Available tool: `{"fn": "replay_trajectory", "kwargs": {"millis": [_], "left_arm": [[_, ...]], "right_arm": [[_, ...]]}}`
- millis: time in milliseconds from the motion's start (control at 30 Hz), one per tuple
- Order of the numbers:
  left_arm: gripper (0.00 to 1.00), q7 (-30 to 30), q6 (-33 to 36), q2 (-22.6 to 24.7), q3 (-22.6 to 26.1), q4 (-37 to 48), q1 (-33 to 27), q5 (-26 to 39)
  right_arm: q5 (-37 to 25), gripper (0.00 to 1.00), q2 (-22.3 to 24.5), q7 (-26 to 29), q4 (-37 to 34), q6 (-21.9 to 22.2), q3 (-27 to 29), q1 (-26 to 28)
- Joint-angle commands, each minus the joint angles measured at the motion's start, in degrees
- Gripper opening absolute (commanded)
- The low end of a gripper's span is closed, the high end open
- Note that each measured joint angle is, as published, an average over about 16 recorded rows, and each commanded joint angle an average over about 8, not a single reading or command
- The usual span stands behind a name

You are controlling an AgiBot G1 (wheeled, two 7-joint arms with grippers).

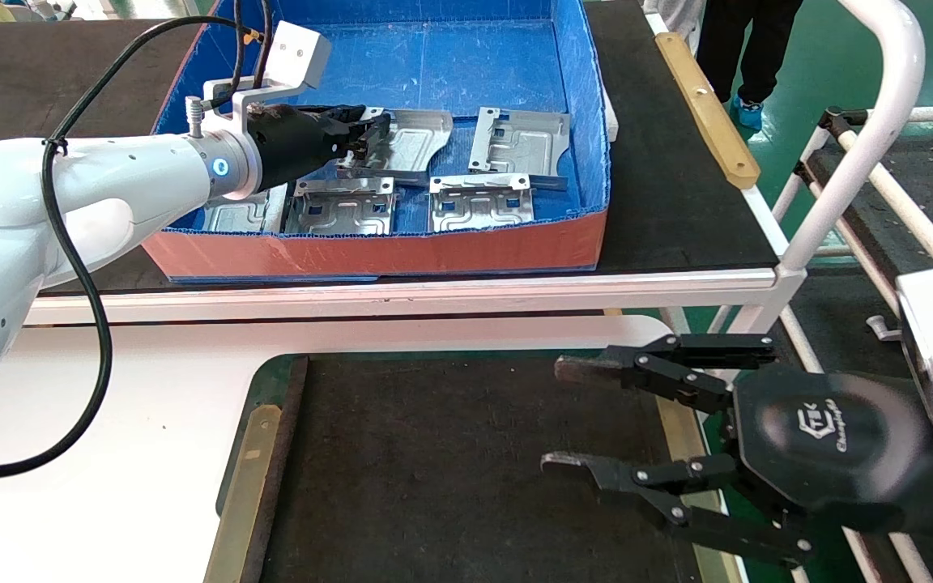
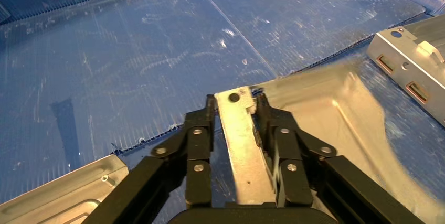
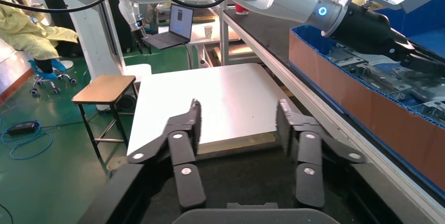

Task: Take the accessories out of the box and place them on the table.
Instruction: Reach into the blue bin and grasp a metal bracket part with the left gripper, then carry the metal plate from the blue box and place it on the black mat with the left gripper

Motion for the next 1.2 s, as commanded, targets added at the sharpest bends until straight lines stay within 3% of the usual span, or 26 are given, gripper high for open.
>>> {"fn": "replay_trajectory", "kwargs": {"millis": [33,467,800,1200], "left_arm": [[0.00,0.05,0.09,-0.02,0.00,-0.03,0.00,0.01],[0.00,1.44,-2.60,-0.82,0.01,-3.43,1.67,-0.79],[0.00,13.42,0.95,-3.35,-4.33,-10.66,6.29,-7.14],[0.00,24.76,4.12,-2.60,-8.78,-5.53,5.93,-12.84]], "right_arm": [[0.00,0.00,0.00,0.00,0.00,0.00,0.00,0.00],[0.00,0.00,0.00,0.00,0.00,0.00,0.00,0.00],[0.00,0.00,0.00,0.00,0.00,0.00,-0.01,0.00],[0.01,0.00,0.00,-0.01,0.00,0.00,-0.01,0.00]]}}
